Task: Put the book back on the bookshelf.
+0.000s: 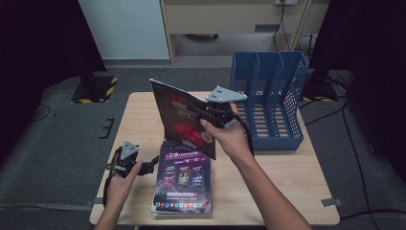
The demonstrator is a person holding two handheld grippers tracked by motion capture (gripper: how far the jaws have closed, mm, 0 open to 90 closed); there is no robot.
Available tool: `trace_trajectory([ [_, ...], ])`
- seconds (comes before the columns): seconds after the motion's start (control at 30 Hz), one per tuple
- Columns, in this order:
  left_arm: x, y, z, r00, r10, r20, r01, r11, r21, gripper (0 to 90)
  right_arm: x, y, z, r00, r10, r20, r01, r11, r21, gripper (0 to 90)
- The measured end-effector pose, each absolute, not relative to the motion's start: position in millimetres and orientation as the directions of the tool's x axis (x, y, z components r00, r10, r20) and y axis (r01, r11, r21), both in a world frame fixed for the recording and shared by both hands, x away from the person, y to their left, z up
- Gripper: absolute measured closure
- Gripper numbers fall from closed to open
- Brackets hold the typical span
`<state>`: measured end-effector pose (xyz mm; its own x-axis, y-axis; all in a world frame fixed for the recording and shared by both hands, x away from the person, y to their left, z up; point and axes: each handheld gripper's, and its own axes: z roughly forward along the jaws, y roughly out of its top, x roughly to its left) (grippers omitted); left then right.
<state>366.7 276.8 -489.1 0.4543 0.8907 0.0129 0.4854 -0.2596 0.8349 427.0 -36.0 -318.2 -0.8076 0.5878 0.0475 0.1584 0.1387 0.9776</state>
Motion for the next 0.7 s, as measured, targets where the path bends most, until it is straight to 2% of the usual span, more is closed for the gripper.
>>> trace_trajectory([
  [0.7,369,279,-494,0.438,0.898,0.042,0.515,-0.289,0.807,5.2,432,-52,-306,-0.768,0.636,0.074,0.173,0.095,0.980,86.7],
])
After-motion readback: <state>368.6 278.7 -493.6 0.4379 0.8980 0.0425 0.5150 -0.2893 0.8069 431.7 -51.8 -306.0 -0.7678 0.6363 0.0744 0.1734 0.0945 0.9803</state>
